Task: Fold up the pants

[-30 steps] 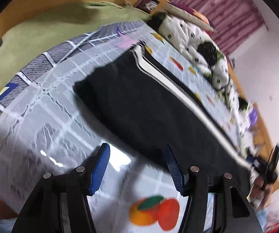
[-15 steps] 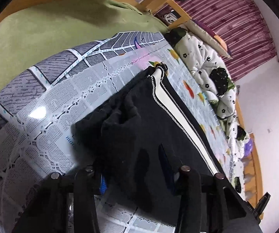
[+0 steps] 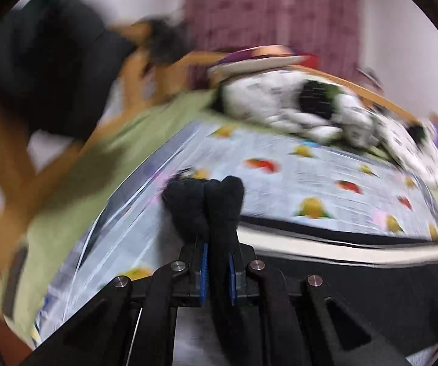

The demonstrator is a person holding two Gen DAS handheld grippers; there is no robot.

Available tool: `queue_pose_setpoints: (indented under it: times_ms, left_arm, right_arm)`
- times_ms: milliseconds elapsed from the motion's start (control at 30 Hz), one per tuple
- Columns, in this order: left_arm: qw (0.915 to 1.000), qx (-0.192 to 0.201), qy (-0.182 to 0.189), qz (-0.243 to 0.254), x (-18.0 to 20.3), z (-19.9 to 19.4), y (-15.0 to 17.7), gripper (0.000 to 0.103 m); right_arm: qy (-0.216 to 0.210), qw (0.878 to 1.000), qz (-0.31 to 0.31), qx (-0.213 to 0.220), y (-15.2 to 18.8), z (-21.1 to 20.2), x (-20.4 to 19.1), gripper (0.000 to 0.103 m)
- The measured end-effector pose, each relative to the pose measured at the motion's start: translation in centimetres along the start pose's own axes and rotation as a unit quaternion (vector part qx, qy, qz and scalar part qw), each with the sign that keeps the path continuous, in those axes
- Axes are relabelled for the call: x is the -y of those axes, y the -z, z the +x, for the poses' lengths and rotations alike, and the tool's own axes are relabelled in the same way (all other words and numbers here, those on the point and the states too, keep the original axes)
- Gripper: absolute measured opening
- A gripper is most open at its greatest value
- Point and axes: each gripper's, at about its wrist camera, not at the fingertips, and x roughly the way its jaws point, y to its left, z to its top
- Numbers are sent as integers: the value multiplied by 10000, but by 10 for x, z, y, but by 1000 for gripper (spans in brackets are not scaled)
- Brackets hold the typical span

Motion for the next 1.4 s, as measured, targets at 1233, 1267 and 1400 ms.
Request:
queue_pose_setpoints:
  times_ms: [1233, 1267, 1400]
  left_arm:
    - [9719, -935, 1189, 1804, 120, -57, 140, 73]
    - [9736, -935, 1111, 1761, 113, -55, 144, 73]
    - [9733, -1141, 1083, 1672, 103, -38, 150, 73]
  right_arm:
    - [-1624, 9817, -191, -976, 30, 33, -7, 51]
    - [-1615, 9798, -306, -1141, 34, 43, -18, 51]
    - [-1332, 9821, -629, -1172, 46, 60, -43, 48]
